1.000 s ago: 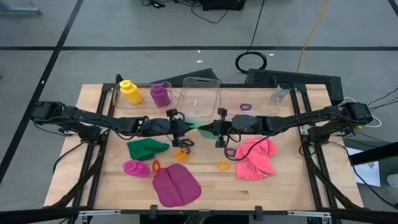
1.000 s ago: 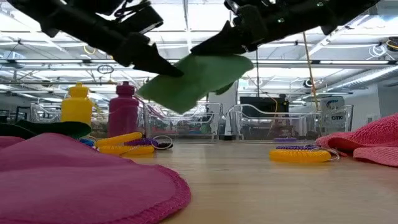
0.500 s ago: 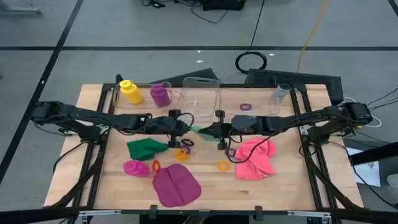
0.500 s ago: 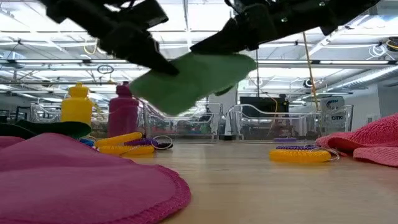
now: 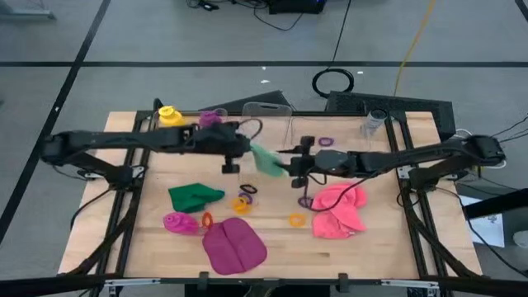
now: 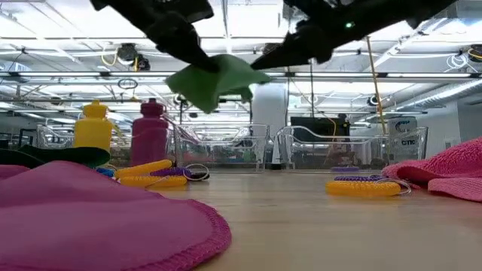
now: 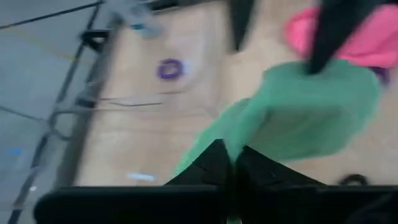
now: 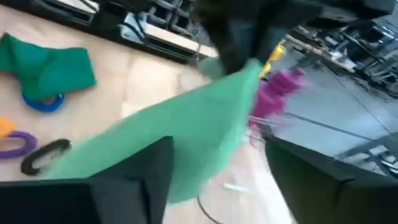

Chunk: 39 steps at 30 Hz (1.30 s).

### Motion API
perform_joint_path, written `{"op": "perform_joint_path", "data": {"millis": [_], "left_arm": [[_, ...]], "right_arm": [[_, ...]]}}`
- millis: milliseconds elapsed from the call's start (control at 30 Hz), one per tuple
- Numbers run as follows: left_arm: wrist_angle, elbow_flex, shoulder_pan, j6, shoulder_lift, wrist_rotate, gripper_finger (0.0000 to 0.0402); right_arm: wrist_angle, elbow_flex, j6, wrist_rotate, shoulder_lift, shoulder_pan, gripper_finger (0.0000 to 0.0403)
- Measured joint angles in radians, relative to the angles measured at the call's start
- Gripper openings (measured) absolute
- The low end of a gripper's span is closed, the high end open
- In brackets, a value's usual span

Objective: Pick & Place Sports Items
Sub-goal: Put the light green microfiber towel into the middle transparent bin

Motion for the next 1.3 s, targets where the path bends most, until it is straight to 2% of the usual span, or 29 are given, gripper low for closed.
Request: {"op": "perform_joint_path", "data": {"millis": [133, 267, 400, 667, 900, 1100, 1300], "left_arm": [[-0.006, 0.035, 0.083, -0.003, 0.000, 0.019, 0.0001], [0.000, 0.059, 0.177, -0.067, 0.008, 0.128, 0.0001], [0.036, 0.078, 0.263, -0.175, 0.046, 0.224, 0.0001], [0.106, 0.113, 0.387, -0.303, 0.204, 0.339, 0.0001], [0.100, 0.158, 0.433, -0.343, 0.367, 0.468, 0.0000], [0.056, 0.181, 0.435, -0.343, 0.436, 0.459, 0.0000], [0.017, 0.181, 0.434, -0.379, 0.441, 0.289, 0.0001]], "right_arm": [[-0.060, 0.000, 0.042, -0.001, -0.067, 0.003, 0.0215], [-0.090, -0.016, 0.069, -0.001, -0.123, 0.003, 0.0226], [-0.040, -0.066, 0.063, -0.001, -0.164, 0.003, 0.0228], [0.181, -0.182, -0.025, -0.001, -0.185, 0.002, 0.0219], [0.212, -0.192, -0.042, 0.001, -0.185, 0.000, 0.0202], [0.214, -0.192, -0.042, 0.002, -0.185, 0.000, 0.0191], [0.215, -0.192, -0.042, 0.003, -0.185, 0.000, 0.0183]]}}
